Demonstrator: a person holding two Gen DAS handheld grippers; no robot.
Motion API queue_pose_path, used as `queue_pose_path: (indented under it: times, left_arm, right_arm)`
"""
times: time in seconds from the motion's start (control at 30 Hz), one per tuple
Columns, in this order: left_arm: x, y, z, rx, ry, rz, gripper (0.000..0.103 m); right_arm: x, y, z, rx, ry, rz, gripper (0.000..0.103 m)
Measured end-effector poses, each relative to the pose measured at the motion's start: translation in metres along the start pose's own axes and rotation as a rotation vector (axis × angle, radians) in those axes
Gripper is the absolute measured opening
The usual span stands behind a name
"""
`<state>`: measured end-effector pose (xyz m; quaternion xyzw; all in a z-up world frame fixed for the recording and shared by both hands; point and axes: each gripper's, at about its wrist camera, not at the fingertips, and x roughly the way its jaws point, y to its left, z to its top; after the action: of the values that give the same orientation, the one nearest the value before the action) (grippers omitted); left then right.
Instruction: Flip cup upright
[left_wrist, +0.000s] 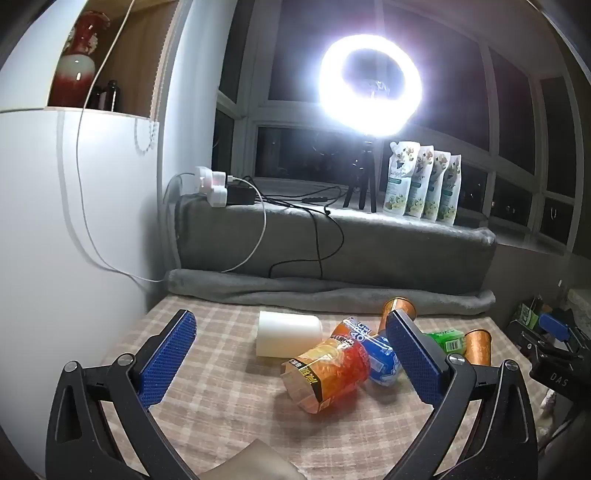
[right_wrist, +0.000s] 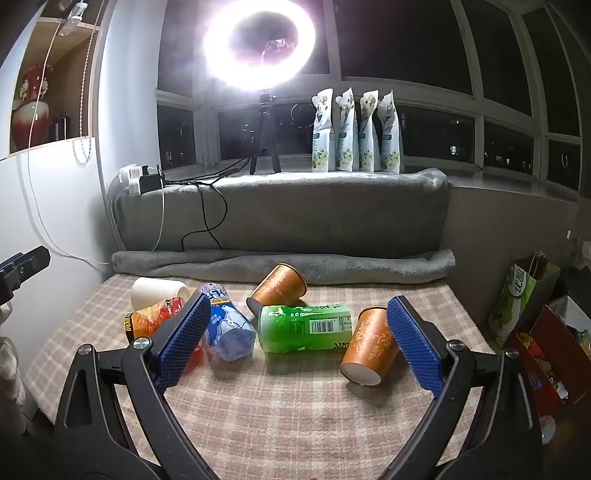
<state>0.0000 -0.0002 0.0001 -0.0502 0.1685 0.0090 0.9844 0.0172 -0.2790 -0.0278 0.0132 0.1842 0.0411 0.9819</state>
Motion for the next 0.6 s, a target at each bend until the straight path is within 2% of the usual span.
queue_pose_path:
  times: [0.3, 0.6]
  left_arm:
    - [0.000, 0.010, 0.005, -0.009, -0.011, -0.010, 0.102]
    - [-0.007, 0.000, 0.006, 0.024, -0.028, 0.004, 0.102]
  right_arm:
    - [-0.002, 0.000, 0.003, -0.002, -0.002, -0.020, 0.098]
    - [-0.007, 0.002, 0.006, -0.018, -0.033, -0.058, 0.098]
